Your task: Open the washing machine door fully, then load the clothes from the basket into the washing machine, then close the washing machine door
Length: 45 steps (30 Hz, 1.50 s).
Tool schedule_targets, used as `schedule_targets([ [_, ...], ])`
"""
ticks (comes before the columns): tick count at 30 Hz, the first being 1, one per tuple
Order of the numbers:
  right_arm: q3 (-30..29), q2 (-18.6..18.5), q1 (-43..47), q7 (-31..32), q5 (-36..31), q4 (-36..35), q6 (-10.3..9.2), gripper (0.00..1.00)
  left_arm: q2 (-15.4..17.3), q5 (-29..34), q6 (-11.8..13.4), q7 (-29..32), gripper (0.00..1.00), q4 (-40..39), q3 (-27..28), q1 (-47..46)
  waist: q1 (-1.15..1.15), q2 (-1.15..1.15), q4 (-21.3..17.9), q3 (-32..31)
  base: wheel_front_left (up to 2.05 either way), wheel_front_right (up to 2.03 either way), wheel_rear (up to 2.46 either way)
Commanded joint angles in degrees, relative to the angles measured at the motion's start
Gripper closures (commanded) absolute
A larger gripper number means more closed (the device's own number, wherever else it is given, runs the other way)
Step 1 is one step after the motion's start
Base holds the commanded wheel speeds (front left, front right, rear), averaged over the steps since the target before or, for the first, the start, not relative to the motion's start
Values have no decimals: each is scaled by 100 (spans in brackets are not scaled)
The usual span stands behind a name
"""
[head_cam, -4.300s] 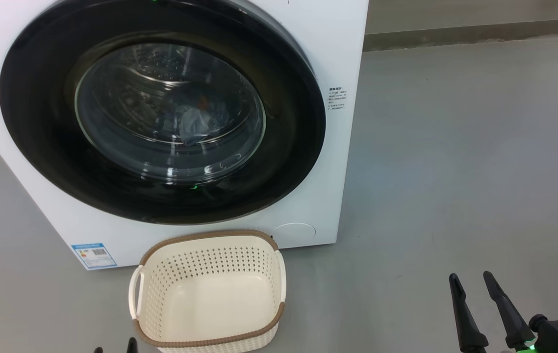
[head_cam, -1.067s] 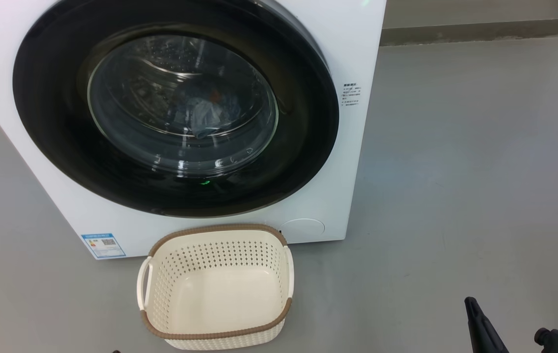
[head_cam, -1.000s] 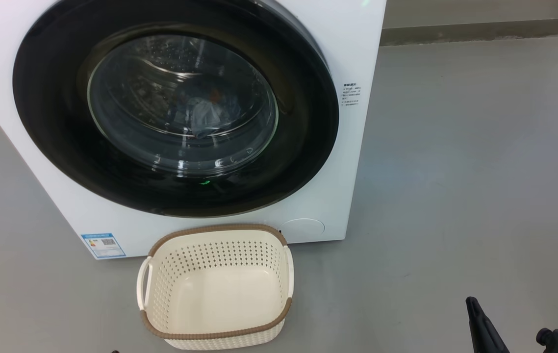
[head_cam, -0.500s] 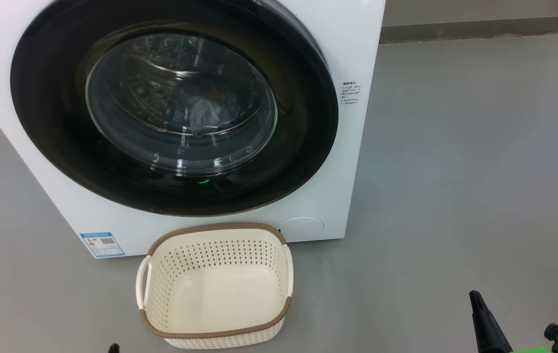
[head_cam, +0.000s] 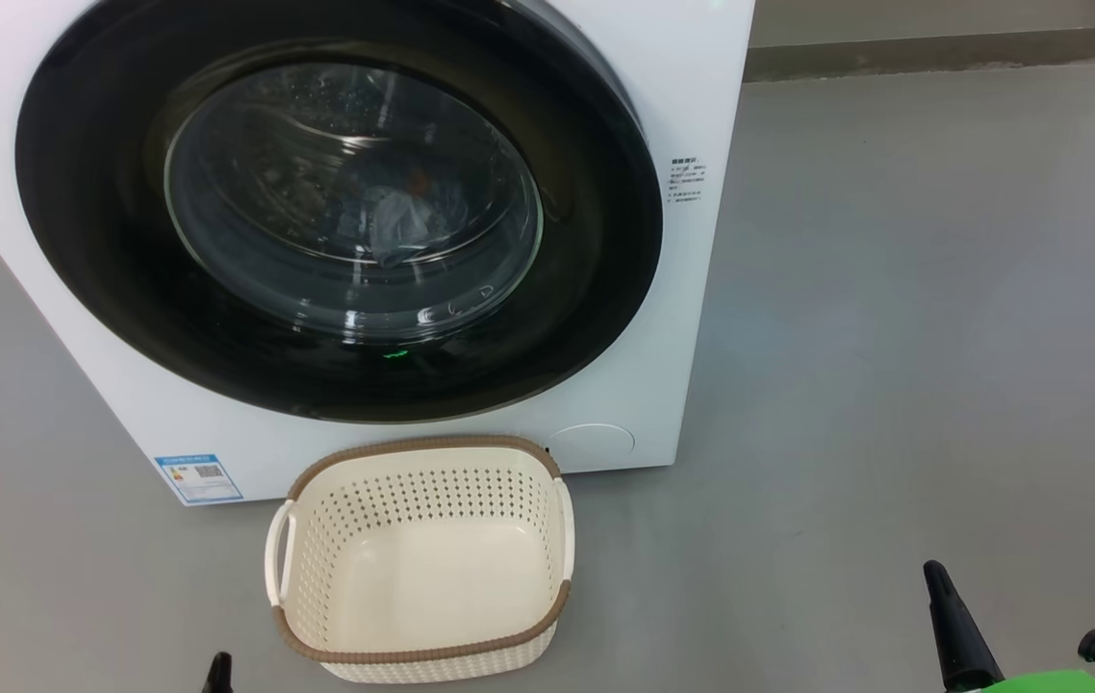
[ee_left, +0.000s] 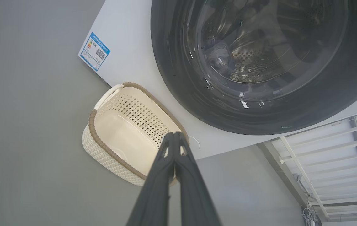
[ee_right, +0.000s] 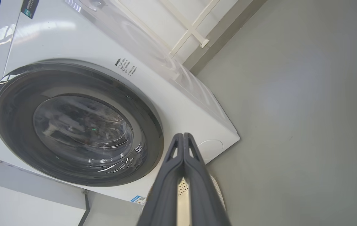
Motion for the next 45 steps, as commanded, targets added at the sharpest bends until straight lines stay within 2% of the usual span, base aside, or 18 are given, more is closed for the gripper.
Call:
schedule_targets([
  [1, 16, -31, -305, 47, 208, -117, -17, 100, 106, -170, -48, 38, 100, -161, 136, -273, 0, 0, -1, 3, 0, 0, 0],
  [45, -122, -21, -744, 794, 2855, -32, -29, 100, 153, -2621, -125, 777, 100, -210, 395, -825, 0, 0, -37, 82, 0, 0, 0],
])
